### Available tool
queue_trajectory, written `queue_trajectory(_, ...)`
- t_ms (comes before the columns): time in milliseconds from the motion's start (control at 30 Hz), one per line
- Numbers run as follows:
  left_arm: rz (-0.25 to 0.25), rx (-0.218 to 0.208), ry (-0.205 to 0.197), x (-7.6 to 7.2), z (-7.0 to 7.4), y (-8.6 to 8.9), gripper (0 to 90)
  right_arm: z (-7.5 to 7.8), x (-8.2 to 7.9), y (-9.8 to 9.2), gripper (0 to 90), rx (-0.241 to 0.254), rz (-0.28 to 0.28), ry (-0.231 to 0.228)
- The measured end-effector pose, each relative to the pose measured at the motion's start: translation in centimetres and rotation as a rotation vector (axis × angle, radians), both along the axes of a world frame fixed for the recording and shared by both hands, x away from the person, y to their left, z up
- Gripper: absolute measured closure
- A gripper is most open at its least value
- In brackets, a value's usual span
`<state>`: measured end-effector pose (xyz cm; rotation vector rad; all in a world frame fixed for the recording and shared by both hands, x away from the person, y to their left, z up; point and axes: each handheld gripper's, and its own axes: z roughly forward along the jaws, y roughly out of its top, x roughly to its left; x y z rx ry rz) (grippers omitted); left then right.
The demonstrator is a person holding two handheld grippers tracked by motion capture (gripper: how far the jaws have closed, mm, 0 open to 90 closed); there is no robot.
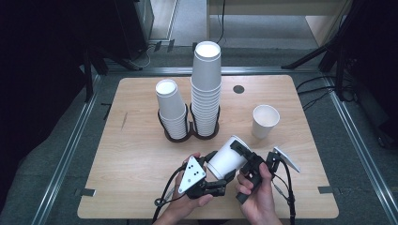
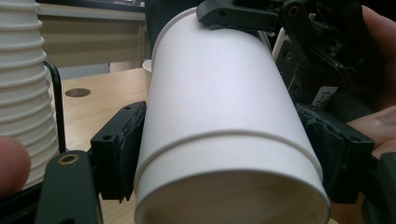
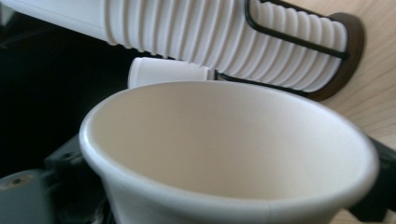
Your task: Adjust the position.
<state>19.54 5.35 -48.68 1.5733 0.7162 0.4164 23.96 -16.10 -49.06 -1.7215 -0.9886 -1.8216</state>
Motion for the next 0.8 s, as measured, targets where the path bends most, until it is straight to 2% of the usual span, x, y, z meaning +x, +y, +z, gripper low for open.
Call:
queue_trajectory(100,-0.040,-0.008,0.036,0.4,0.2,0.5,19.3,0.1,-0.2,-0.1,13.4,-0.016,-0.029,-0.022)
queue_trajectory(133,-0.053,-0.017,0.050,0.4,0.3,0.6,16.9,0.2,-0.3,-0.2,13.8,-0.010,-0.034,-0.032)
queue_trajectory(167,-0.067,-0.023,0.064,0.6,0.4,0.8,9.8,0.3,-0.3,-0.3,14.0,-0.018,-0.045,-0.049)
queue_trajectory(233,-0.073,-0.033,0.079,0.8,0.5,1.1,1.2,0.7,-0.2,-0.7,14.2,-0.061,-0.071,-0.087)
queue_trajectory(300,-0.064,-0.035,0.079,0.9,0.5,1.5,0.2,1.0,-0.1,-1.2,14.3,-0.104,-0.101,-0.128)
queue_trajectory(367,-0.049,-0.029,0.081,1.1,0.6,1.8,0.0,1.2,0.0,-1.5,14.4,-0.144,-0.122,-0.143)
queue_trajectory(433,-0.048,-0.034,0.089,1.3,0.6,2.1,0.0,1.3,0.1,-1.9,14.5,-0.182,-0.148,-0.179)
queue_trajectory(533,-0.037,-0.031,0.092,1.4,0.6,2.4,0.0,1.6,0.2,-2.2,14.5,-0.297,-0.179,-0.250)
queue_trajectory(667,-0.030,-0.030,0.097,1.7,0.6,2.9,0.0,1.9,0.3,-2.4,14.4,-0.427,-0.184,-0.338)
queue_trajectory(733,-0.027,-0.027,0.101,1.8,0.6,3.1,0.0,2.1,0.3,-2.3,14.3,-0.537,-0.211,-0.406)
queue_trajectory(800,-0.027,-0.026,0.107,2.0,0.5,3.3,0.0,2.2,0.4,-2.3,14.1,-0.604,-0.217,-0.441)
